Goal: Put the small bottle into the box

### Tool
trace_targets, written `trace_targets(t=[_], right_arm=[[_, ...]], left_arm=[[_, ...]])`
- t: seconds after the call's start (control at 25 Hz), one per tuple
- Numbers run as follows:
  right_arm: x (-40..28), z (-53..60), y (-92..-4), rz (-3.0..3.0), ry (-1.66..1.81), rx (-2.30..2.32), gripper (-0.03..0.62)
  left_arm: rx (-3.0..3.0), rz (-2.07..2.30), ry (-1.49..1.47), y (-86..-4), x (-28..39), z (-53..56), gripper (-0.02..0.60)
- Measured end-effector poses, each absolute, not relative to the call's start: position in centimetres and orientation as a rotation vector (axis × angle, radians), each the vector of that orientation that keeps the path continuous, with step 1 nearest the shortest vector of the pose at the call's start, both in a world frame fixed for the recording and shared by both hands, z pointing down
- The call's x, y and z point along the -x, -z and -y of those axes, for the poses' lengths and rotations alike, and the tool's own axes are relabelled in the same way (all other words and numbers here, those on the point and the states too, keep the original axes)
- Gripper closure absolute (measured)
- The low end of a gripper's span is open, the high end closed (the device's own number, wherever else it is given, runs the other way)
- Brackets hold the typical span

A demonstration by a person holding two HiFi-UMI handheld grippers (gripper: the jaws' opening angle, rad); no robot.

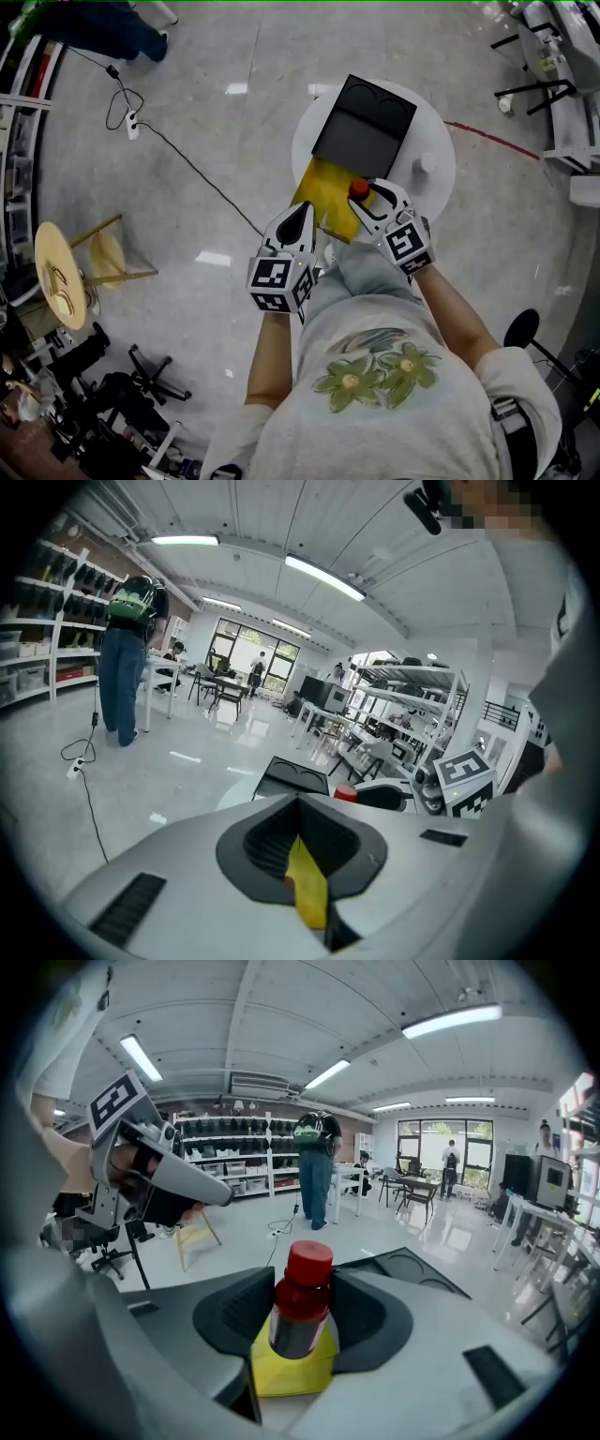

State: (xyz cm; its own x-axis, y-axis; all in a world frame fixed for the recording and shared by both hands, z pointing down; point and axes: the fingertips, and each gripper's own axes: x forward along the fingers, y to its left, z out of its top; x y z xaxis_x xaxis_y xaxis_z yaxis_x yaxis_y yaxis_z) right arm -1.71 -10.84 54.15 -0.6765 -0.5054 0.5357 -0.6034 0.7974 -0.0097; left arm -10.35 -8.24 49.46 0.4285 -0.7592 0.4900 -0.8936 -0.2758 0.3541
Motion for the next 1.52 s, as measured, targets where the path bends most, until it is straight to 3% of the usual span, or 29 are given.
trace_targets(t=[1.52], right_arm=[[2.8, 11.8, -64.9, 2.329, -0.252, -0.675, 0.410]], left_arm=[[-2.019, 1.345, -0.364, -54.0, 10.4, 10.2, 0.581]])
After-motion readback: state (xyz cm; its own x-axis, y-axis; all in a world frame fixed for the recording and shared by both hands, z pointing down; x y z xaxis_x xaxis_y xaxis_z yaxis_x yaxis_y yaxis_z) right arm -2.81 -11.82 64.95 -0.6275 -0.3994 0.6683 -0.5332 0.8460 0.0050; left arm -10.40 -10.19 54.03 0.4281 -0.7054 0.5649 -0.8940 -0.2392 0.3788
